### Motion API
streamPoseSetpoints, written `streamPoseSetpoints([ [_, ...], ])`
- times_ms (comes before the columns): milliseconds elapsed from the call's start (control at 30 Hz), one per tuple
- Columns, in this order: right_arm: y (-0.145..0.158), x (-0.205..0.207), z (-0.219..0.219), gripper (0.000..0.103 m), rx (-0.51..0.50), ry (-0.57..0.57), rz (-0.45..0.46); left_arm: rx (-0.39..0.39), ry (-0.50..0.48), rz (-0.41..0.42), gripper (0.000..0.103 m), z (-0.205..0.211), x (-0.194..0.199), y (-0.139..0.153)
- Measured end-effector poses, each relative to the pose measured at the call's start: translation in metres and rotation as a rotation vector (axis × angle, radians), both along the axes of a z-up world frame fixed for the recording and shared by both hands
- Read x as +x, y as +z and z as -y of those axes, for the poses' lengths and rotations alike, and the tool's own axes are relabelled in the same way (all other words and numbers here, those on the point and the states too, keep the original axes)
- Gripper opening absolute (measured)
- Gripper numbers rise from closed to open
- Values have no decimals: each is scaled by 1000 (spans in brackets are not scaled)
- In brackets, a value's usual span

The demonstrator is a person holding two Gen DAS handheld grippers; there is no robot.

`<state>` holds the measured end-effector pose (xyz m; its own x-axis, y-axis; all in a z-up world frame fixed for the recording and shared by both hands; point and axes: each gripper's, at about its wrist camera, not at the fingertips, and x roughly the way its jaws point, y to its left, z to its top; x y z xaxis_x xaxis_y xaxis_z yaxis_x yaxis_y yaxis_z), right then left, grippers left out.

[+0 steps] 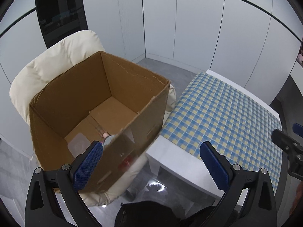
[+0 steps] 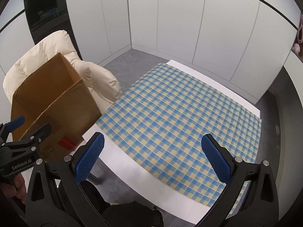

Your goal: Organize objects

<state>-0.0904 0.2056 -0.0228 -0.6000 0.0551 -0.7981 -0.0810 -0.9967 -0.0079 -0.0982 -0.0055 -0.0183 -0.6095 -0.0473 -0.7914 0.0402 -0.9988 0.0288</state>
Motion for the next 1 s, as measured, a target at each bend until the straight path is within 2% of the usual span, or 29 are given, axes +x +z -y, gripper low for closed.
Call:
streamPoseSetpoints([
  [200,8,26,-20,103,2,-23,-11,-17,-11,-24,102,-12,16,15],
  [467,8,66,-23,103,-7,-6,8,-30,17,-14,102,-15,48,18],
  [767,12,120,-41,103,-52,-77,15,-19,-39,25,102,-22,77,11],
  [1000,10,135,-58,103,-54,-124,37,-11,-76,17,102,-37,86,13],
])
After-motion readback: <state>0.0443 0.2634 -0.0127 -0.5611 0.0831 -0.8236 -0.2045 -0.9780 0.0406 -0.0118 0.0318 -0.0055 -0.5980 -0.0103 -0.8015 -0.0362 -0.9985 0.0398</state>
